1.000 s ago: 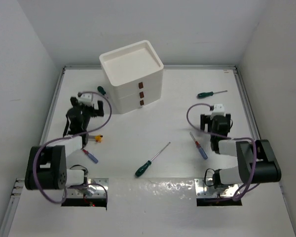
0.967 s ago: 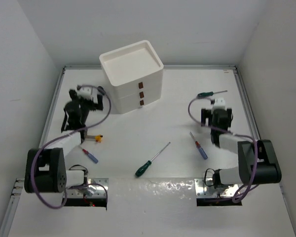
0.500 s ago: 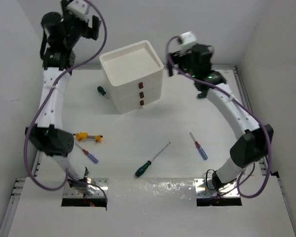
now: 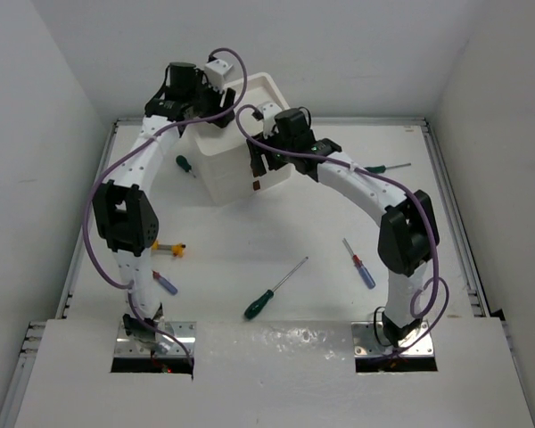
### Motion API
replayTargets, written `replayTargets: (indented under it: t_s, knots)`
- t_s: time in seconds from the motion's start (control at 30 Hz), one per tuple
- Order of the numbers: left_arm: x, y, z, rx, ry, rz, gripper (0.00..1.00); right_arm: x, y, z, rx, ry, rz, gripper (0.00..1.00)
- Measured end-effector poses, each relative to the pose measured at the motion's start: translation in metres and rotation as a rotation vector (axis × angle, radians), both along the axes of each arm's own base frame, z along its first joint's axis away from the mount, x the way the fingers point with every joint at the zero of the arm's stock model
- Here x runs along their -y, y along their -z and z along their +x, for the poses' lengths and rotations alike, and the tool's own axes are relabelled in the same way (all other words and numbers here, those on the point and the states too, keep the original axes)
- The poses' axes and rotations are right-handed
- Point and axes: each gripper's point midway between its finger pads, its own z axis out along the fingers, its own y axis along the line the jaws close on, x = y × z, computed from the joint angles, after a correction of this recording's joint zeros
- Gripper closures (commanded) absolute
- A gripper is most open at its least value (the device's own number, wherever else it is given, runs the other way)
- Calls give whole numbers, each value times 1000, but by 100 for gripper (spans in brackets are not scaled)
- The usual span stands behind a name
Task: Sort the tools into containers
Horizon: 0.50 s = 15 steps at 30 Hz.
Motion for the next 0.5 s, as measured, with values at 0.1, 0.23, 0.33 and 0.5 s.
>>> replayTargets:
  t_s: [0.1, 0.23, 0.33, 0.5]
  knots:
    - [0, 3, 1, 11, -10, -11, 42, -7, -4, 11, 24, 22, 30, 39]
    - [2, 3, 3, 30, -18, -34, 44, -12, -7, 19, 37, 49, 48, 46]
    - [3, 2, 5, 37, -21, -50, 44, -14, -3, 21, 27, 67, 53, 50]
    - [4, 2, 5, 37, -23, -55, 46, -15, 1, 25, 22, 101, 57, 64]
